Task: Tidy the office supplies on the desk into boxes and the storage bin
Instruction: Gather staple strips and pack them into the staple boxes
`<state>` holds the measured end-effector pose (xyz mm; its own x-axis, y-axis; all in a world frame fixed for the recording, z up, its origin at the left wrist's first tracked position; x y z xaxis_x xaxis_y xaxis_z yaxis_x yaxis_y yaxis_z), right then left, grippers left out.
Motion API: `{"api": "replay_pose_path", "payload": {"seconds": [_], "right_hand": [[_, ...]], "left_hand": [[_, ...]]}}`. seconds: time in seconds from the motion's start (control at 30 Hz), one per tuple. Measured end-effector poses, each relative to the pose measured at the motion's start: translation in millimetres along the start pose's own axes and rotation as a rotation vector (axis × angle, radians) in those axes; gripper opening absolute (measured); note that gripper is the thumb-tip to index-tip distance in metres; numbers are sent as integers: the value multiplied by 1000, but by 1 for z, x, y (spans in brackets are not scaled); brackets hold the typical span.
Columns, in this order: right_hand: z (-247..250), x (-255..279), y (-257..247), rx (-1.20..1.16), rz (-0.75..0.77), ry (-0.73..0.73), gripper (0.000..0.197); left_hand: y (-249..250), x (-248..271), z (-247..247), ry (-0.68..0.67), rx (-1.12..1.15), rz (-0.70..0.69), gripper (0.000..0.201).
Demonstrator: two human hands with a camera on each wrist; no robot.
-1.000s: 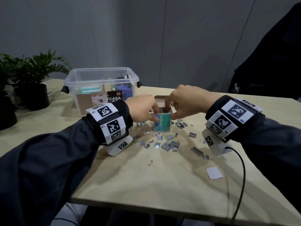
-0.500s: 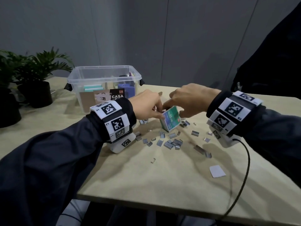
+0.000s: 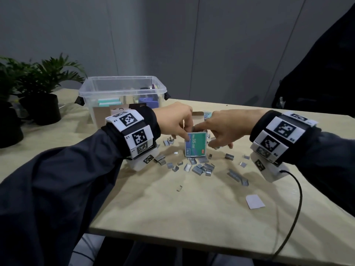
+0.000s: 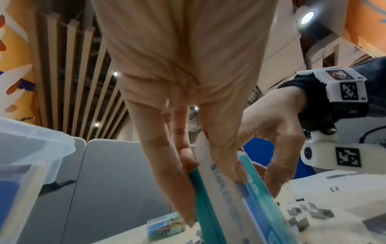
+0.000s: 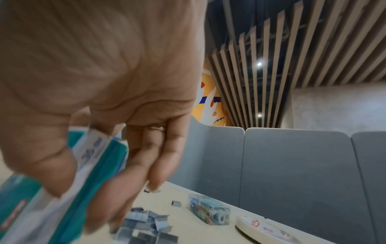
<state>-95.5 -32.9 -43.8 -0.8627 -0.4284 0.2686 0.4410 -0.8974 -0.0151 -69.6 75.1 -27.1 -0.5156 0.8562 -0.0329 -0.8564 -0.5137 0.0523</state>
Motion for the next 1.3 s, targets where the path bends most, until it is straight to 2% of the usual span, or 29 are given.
{"api": "replay_pose_path", "payload": {"seconds": [0.17, 0.3, 0.37, 0.5, 0.6, 0.67, 0.73, 0.8, 0.83, 0.9, 1.0, 1.07, 1.17, 1.3], "right_hand": [[7, 5, -9, 5, 178, 242, 52], [21, 20, -1, -31, 205, 418, 29], [24, 29, 8, -70, 181, 461, 19], [13, 39, 31, -325, 42, 399, 8], [8, 41, 60, -526, -185, 452, 14], [-7, 35, 76, -577, -406, 321, 36], [-28, 27, 82, -585, -572, 76, 68], [-40, 19, 78, -587, -617, -91, 91], [-42, 13, 75, -606, -621, -110, 94], [-40, 2, 67, -656, -612, -87, 81], [-33, -14, 56, -732, -583, -29, 45], [-31, -23, 53, -765, -564, -17, 33], [-31, -31, 51, -749, -534, -29, 30], [-27, -31, 51, -654, -473, 29, 30]], "left_hand": [[-2, -5, 0, -19, -36, -16, 10], [-5, -7, -4, -13, -26, 7, 13], [-6, -5, -5, 10, -3, 25, 16], [-6, 0, -2, 103, 47, 31, 25], [-12, 1, -6, 124, 167, 109, 47], [-14, 2, -9, 107, 244, 175, 62], [-14, 1, -11, 88, 246, 215, 66], [-14, -1, -15, 13, 165, 252, 63], [-14, -1, -19, -43, 164, 268, 62], [-15, -4, -25, -105, 194, 278, 58], [-17, -7, -31, -164, 313, 301, 48], [-18, -10, -37, -228, 410, 303, 44], [-16, -12, -40, -241, 441, 299, 42], [-17, -13, -39, -218, 455, 276, 41]]}}
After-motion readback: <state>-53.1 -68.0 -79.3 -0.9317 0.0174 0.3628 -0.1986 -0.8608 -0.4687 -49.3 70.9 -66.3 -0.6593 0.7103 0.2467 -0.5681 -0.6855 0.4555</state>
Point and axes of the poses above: each hand's wrist, its own x-axis away from the middle knuckle, its own z-axis out of the back of the hand, y = z × x, the point moved 6 cm from there along -x, towards the middle knuckle, and after that the axes turned 8 degrees about -x, right-handed, at the moved point
